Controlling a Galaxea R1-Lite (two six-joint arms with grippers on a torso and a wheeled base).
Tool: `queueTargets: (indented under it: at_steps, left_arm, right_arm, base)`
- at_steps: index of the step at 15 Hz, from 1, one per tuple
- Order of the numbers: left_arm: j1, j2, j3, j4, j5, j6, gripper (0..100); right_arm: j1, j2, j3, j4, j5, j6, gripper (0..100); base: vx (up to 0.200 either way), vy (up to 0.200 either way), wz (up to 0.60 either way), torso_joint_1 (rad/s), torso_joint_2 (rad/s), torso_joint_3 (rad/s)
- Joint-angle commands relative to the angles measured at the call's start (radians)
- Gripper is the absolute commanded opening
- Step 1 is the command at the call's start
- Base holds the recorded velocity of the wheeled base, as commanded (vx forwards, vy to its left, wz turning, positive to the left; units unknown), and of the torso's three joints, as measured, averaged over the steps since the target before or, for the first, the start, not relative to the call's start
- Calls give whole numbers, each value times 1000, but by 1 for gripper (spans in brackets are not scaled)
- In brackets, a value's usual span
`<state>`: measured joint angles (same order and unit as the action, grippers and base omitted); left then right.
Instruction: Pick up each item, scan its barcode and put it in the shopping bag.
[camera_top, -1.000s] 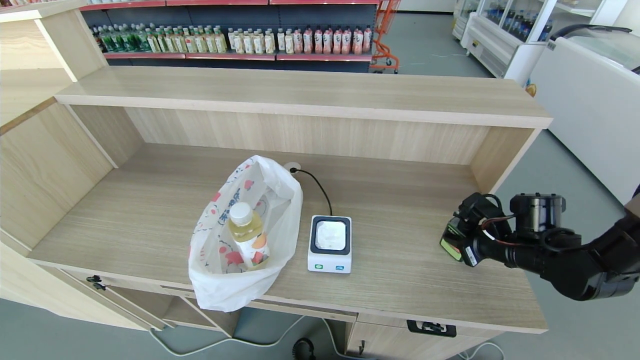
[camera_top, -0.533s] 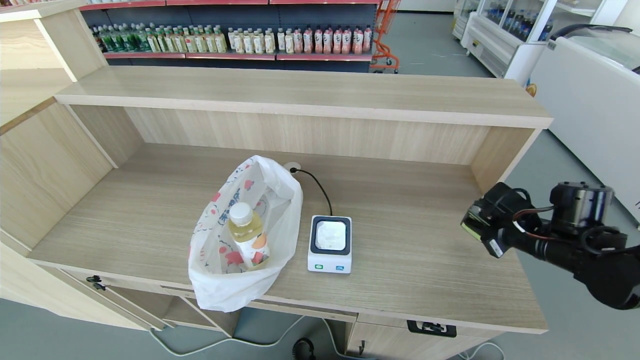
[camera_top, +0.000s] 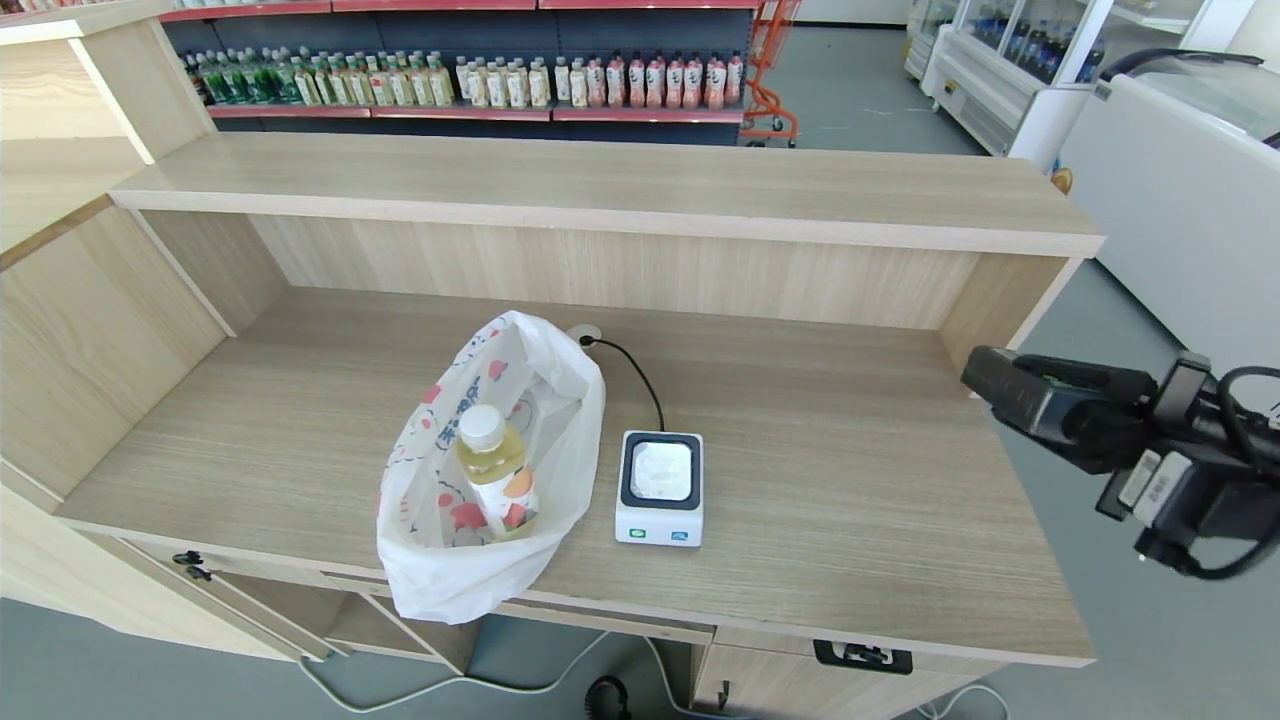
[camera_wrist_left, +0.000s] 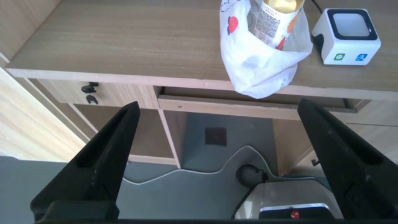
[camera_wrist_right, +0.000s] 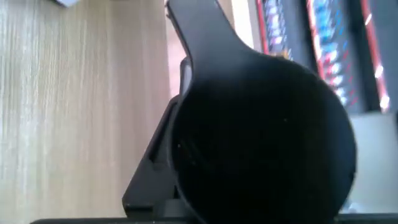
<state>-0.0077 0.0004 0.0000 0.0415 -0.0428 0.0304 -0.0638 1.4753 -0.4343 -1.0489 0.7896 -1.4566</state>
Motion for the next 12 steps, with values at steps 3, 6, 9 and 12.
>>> queueTargets:
  at_steps: [3,6,9,12]
  left_arm:
    - [0,0,0,0,0,0,100]
    - [0,0,0,0,0,0,100]
    - [0,0,0,0,0,0,100]
    - [0,0,0,0,0,0,100]
  right_arm:
    - [269,-142,-29,-43,120,-442,0]
    - [407,-187,-14,-260,148,-691,0]
    - [516,-194,5,-266,217,-824,0]
    - [564,-236,17,-200,226,-874,0]
  base:
    - [0,0,0,0,0,0]
    - [0,0,0,0,0,0]
    - [0,0,0,0,0,0]
    - [0,0,0,0,0,0]
